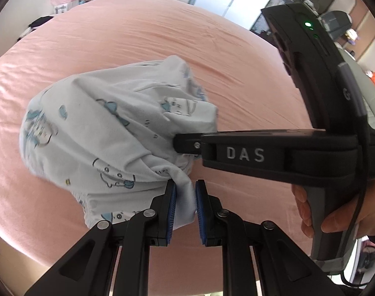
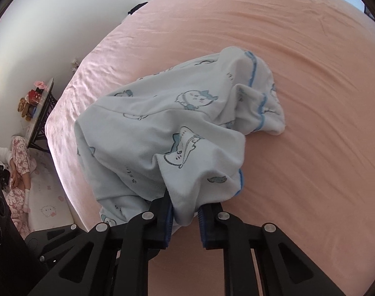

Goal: Fold clothes

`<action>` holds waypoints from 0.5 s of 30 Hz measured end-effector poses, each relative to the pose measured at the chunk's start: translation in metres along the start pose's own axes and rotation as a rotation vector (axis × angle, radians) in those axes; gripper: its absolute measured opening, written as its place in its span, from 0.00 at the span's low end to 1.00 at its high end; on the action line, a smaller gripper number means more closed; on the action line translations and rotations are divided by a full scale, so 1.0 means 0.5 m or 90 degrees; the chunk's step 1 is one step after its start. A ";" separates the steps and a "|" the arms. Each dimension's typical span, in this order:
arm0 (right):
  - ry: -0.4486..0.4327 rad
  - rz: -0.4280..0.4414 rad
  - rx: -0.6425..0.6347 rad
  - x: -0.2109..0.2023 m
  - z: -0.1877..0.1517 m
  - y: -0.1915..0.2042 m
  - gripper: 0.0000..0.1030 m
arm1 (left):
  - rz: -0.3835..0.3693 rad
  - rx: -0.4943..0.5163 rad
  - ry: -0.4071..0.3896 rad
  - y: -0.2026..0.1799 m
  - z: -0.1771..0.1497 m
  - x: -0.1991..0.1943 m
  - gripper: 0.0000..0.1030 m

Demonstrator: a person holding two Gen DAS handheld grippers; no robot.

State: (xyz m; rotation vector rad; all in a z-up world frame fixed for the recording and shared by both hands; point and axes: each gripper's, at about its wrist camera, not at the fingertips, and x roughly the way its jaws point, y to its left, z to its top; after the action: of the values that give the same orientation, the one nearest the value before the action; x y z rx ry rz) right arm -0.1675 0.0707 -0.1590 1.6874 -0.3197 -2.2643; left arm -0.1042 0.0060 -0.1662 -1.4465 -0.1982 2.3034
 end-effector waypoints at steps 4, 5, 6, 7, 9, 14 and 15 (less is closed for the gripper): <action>-0.013 -0.003 0.009 -0.018 -0.003 -0.029 0.15 | -0.017 0.017 0.001 -0.033 0.010 0.006 0.13; -0.015 -0.004 0.011 -0.023 -0.003 -0.037 0.15 | -0.021 0.021 0.002 -0.041 0.013 0.009 0.13; -0.017 -0.006 0.014 -0.026 0.000 -0.052 0.15 | -0.025 0.025 0.005 -0.050 0.017 0.015 0.13; -0.018 -0.007 0.018 -0.029 0.002 -0.067 0.15 | -0.028 0.030 0.008 -0.059 0.021 0.021 0.13; -0.024 -0.010 0.032 -0.034 0.001 -0.085 0.15 | -0.037 0.038 0.014 -0.075 0.027 0.034 0.13; -0.029 -0.012 0.060 -0.045 -0.018 -0.143 0.15 | -0.057 0.057 0.029 -0.110 0.043 0.058 0.13; -0.033 -0.014 0.068 -0.056 -0.024 -0.168 0.15 | -0.060 0.062 0.032 -0.116 0.046 0.062 0.13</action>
State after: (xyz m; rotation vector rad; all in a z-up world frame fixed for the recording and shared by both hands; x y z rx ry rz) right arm -0.1576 0.1594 -0.1670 1.6930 -0.4434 -2.3491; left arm -0.1206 0.0736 -0.1623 -1.4151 -0.1353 2.1679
